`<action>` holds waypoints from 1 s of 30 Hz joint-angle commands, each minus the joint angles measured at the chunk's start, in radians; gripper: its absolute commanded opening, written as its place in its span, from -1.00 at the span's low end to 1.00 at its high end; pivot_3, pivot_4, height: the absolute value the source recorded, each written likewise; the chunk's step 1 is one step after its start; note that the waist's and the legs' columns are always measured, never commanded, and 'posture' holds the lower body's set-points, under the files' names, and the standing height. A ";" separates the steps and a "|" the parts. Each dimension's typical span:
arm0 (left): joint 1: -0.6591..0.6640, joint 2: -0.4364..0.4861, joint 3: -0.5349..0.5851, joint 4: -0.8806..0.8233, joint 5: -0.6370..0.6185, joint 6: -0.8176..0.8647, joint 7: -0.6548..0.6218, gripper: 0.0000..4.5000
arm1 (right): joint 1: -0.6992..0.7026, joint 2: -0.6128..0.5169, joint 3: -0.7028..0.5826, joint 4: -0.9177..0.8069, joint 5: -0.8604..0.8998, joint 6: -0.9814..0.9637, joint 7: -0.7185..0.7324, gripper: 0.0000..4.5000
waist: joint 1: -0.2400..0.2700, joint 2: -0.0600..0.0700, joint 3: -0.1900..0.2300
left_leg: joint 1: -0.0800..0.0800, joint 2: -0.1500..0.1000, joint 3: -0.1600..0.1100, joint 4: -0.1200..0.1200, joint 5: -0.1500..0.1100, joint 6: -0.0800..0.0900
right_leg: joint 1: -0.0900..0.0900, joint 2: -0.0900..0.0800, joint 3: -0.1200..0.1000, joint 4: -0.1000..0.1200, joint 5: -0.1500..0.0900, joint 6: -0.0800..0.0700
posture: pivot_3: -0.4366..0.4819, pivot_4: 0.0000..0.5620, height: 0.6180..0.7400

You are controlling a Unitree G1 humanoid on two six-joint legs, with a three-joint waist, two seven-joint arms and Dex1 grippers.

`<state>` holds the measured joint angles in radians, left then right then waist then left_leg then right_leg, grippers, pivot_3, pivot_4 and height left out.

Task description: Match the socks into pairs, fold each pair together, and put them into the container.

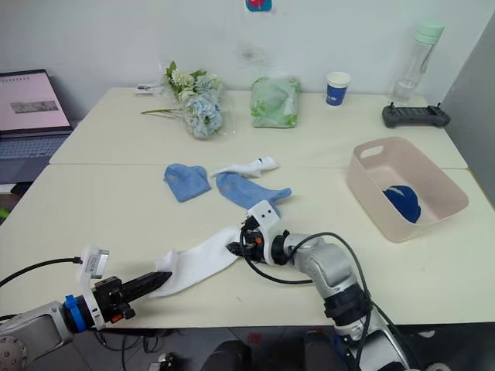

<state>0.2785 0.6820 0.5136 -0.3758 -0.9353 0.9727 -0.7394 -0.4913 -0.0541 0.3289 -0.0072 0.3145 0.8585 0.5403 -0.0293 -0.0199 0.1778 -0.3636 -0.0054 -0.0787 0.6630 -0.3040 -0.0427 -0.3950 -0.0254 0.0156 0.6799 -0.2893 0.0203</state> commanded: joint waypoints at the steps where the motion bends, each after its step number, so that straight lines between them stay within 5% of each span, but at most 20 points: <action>1: -0.029 0.013 -0.005 0.016 0.008 -0.030 -0.013 -1.00 | -0.002 -0.015 -0.020 -0.046 0.008 -0.020 0.011 -0.56 | 0.000 0.000 0.000 | 0.000 0.000 0.000 0.000 0.000 0.000 | 0.000 0.000 0.000 0.000 0.000 0.000 | -0.05 -0.47 1.00; 4: -0.066 0.007 -0.022 0.033 0.011 -0.038 -0.010 -1.00 | 0.033 -0.063 -0.037 -0.134 0.023 0.012 0.011 -0.99 | 0.000 0.000 0.000 | 0.000 0.000 0.000 0.000 0.000 0.000 | 0.000 0.000 0.000 0.000 0.000 0.000 | -0.05 -0.47 1.00; 12: -0.163 -0.038 -0.070 0.056 -0.007 -0.041 0.016 -1.00 | 0.198 -0.224 -0.124 -0.456 0.095 0.162 -0.014 -0.99 | 0.000 0.000 0.000 | 0.000 0.000 0.000 0.000 0.000 0.000 | 0.000 0.000 0.000 0.000 0.000 0.000 | -0.05 -0.47 1.00; 17: -0.217 -0.131 -0.096 0.055 -0.016 -0.057 0.069 -1.00 | 0.264 -0.230 -0.214 -0.570 0.129 0.185 -0.073 -0.99 | -0.002 0.000 0.000 | 0.000 0.000 0.000 0.000 0.000 0.000 | 0.000 0.000 0.000 0.000 0.000 0.000 | -0.05 -0.47 1.00; 30: -0.228 -0.226 -0.140 0.158 0.062 -0.119 0.154 -1.00 | 0.406 -0.298 -0.131 -0.553 0.014 0.001 -0.121 -0.99 | -0.002 -0.001 0.000 | 0.000 0.000 0.000 0.000 0.000 0.000 | 0.001 0.001 0.000 0.000 0.000 0.000 | -0.05 -0.47 1.00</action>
<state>0.0416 0.4552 0.3747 -0.2021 -0.8840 0.8801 -0.5937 -0.0909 -0.3440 0.1957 -0.5537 0.3380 0.8894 0.4237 -0.0312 -0.0206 0.1775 -0.3635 -0.0050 -0.0784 0.6629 -0.3040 -0.0427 -0.3942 -0.0243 0.0160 0.6798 -0.2894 0.0208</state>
